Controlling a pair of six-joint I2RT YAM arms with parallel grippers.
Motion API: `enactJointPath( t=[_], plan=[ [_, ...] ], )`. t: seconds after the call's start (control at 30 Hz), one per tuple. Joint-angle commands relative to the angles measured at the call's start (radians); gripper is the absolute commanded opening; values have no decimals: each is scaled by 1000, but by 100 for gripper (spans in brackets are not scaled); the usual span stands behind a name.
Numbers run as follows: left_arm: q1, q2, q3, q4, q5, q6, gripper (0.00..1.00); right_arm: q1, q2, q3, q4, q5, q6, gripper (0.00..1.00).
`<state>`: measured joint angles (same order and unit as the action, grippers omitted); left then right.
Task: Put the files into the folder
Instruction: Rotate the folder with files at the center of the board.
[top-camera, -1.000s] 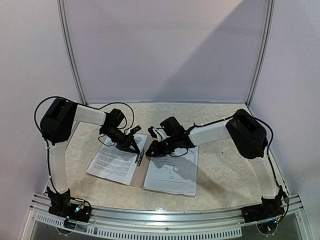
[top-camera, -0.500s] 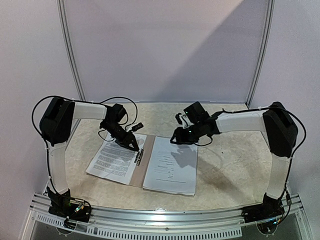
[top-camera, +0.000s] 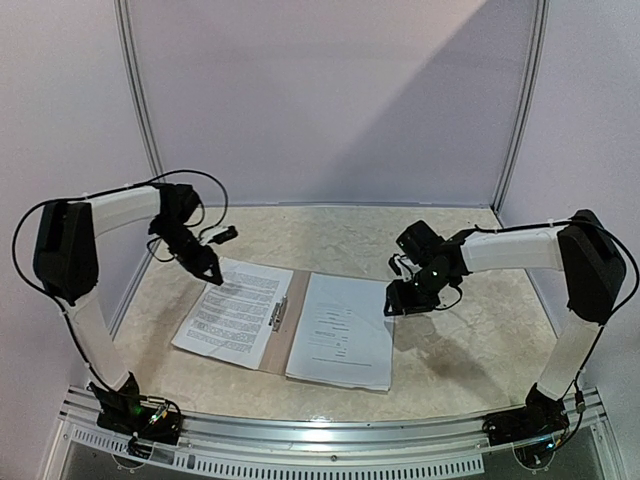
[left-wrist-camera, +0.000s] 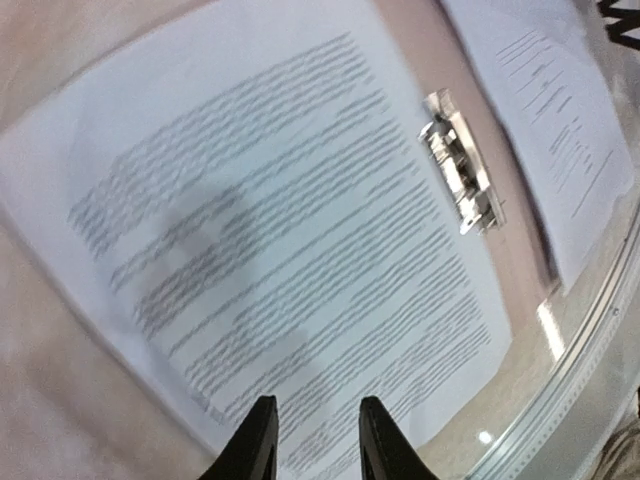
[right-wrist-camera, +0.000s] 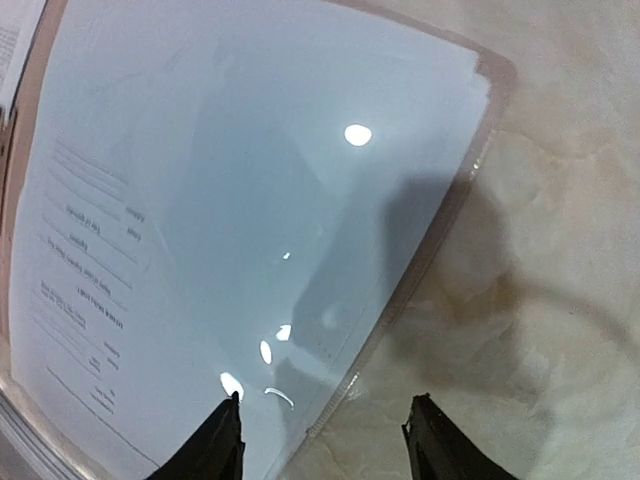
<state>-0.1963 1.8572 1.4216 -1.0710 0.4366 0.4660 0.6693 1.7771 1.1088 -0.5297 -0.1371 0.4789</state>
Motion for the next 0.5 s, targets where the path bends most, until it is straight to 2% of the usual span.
enactJointPath(
  t=[0.0, 0.13, 0.2, 0.4, 0.47],
  plan=[
    [141, -134, -155, -89, -114, 89, 32, 60, -40, 140, -49, -28, -367, 59],
    [195, -238, -275, -119, -143, 119, 40, 131, 42, 354, -151, -126, -695, 66],
    [225, -277, -328, -132, -190, 123, 41, 160, 110, 473, -204, -106, -769, 66],
    [294, -370, -493, -62, -471, 183, 39, 128, 413, 838, -342, 130, -688, 63],
    [295, -402, -547, -76, -452, 247, 38, 90, 503, 915, -367, 132, -618, 62]
  ],
)
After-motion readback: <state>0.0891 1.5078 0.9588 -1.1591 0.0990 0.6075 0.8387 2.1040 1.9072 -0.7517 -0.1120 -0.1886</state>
